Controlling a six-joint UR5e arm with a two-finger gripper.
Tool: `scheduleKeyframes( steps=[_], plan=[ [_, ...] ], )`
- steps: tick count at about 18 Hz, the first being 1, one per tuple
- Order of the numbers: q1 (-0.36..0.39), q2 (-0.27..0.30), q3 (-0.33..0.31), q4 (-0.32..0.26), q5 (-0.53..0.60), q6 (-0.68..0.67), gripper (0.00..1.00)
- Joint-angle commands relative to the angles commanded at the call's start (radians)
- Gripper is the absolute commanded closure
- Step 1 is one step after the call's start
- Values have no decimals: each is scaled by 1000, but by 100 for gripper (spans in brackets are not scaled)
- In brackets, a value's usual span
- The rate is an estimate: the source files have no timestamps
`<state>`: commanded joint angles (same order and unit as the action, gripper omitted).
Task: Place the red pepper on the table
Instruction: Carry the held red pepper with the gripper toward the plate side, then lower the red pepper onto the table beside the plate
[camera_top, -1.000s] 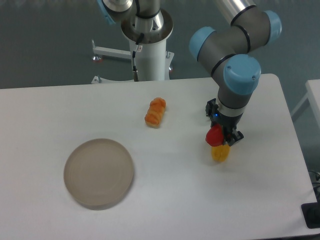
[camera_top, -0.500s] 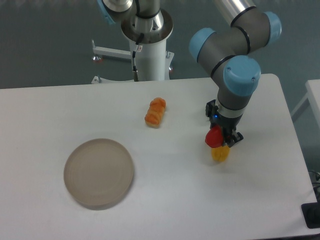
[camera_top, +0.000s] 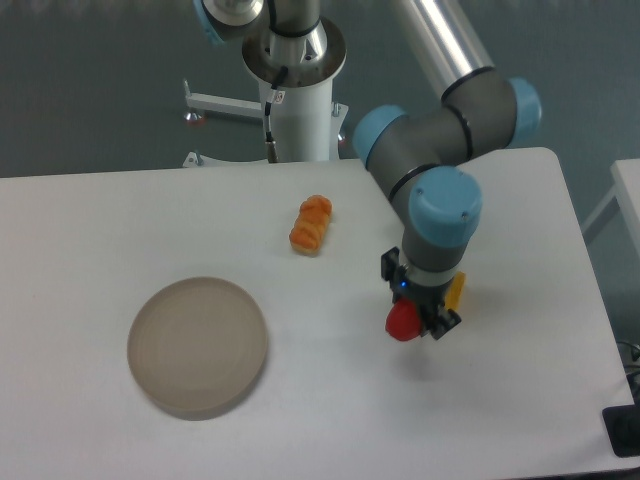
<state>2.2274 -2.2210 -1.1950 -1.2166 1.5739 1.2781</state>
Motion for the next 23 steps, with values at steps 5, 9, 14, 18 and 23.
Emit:
scheduleKeyframes(
  steps=[5, 9, 14, 18, 23],
  plan=[
    [-57, -26, -3, 8, 0, -92, 86],
    [-81, -40, -14, 37, 0, -134, 86],
    [-97, -58, -18, 66, 0, -203, 86],
    [-98, -62, -18, 65, -5, -197, 63],
    [-97, -52, -3, 65, -44, -200, 0]
  ],
)
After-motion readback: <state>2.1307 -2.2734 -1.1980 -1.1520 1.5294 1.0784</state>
